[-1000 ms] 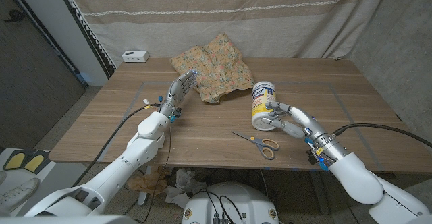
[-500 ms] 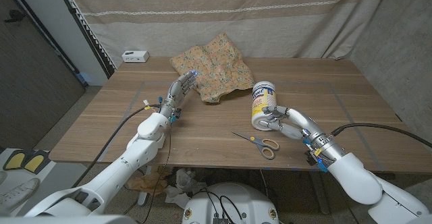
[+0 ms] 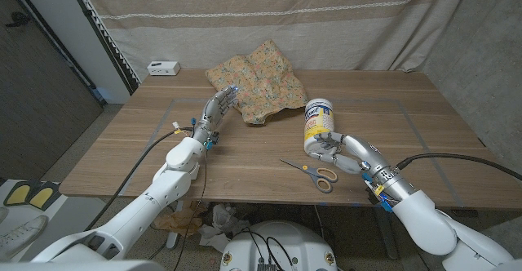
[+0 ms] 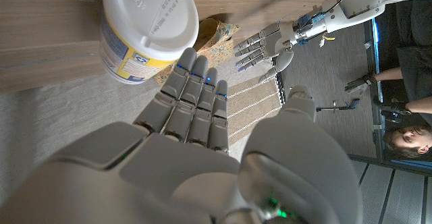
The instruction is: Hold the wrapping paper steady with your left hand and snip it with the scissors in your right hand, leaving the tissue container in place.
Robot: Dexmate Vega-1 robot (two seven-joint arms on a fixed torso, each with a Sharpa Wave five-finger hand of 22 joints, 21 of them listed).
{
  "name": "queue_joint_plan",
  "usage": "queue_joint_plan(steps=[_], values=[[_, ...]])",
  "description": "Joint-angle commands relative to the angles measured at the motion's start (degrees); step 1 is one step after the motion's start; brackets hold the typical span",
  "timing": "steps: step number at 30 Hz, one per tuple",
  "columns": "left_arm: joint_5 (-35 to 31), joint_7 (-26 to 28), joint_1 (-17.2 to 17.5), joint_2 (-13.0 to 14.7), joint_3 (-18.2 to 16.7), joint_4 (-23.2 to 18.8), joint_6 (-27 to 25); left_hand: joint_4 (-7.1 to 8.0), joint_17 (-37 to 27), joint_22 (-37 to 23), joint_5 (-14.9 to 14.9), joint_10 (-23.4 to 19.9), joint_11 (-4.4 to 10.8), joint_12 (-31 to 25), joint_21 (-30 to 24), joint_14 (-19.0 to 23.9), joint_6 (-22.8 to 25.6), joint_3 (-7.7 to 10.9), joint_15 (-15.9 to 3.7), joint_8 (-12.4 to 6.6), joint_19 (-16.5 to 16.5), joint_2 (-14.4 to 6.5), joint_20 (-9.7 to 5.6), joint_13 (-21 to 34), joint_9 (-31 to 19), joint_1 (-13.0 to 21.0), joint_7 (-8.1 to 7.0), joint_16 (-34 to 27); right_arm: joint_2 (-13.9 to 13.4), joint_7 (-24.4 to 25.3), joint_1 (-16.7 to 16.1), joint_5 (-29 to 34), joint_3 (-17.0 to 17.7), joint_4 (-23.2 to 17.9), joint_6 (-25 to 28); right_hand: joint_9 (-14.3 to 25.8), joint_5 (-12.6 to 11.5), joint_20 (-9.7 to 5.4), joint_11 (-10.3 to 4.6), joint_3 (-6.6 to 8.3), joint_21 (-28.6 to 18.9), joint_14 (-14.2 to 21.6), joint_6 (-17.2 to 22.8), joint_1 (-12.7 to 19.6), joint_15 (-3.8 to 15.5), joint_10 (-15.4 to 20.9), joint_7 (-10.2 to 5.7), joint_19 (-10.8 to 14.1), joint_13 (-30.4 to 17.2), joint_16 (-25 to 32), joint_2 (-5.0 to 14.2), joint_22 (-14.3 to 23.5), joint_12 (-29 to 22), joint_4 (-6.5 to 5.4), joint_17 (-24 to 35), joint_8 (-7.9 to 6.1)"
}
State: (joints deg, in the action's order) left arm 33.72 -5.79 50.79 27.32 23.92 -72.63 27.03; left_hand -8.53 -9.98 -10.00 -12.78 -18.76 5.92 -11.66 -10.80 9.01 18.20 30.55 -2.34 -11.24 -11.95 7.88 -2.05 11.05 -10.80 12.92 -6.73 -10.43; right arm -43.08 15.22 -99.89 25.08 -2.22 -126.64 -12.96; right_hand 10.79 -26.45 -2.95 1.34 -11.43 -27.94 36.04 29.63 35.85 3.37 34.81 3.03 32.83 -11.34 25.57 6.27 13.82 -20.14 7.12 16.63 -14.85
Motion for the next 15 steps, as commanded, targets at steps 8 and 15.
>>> queue_joint_plan(steps=[8,15], values=[[-0.9,3.3,2.8,2.8,-0.9,-6.7,-3.2,-0.10,-0.2,-0.3,-0.1,0.2,0.00,0.0,-0.3,-0.5,0.3,-0.19,-4.35,-0.21,0.3,0.4,-3.10,0.1,-0.2,0.0,-0.03,0.0,-0.7,2.8,-0.9,7.0,-1.6,-2.1,2.9,0.3,0.4,-2.37,0.01,0.57,-0.2,2.5,2.8,1.1,7.28,2.9,-0.25,0.6,-0.2,1.7,0.01,-0.4,-0.8,0.08,0.7,-0.53],[-0.6,3.6,3.6,3.3,-1.1,-7.8,-3.8,-0.10,-0.2,-0.3,-0.1,0.2,-0.15,0.0,-0.3,-0.5,0.2,-0.22,-4.38,-0.21,0.4,0.4,-3.15,0.1,-0.2,0.0,-0.01,0.0,-1.0,2.7,-1.2,9.3,-2.8,-2.7,6.1,0.5,0.6,-2.02,-0.73,0.58,0.0,-2.2,0.4,1.4,5.64,0.5,-1.13,-0.4,-0.3,-0.2,-0.53,-0.7,0.4,0.04,0.5,0.98]])
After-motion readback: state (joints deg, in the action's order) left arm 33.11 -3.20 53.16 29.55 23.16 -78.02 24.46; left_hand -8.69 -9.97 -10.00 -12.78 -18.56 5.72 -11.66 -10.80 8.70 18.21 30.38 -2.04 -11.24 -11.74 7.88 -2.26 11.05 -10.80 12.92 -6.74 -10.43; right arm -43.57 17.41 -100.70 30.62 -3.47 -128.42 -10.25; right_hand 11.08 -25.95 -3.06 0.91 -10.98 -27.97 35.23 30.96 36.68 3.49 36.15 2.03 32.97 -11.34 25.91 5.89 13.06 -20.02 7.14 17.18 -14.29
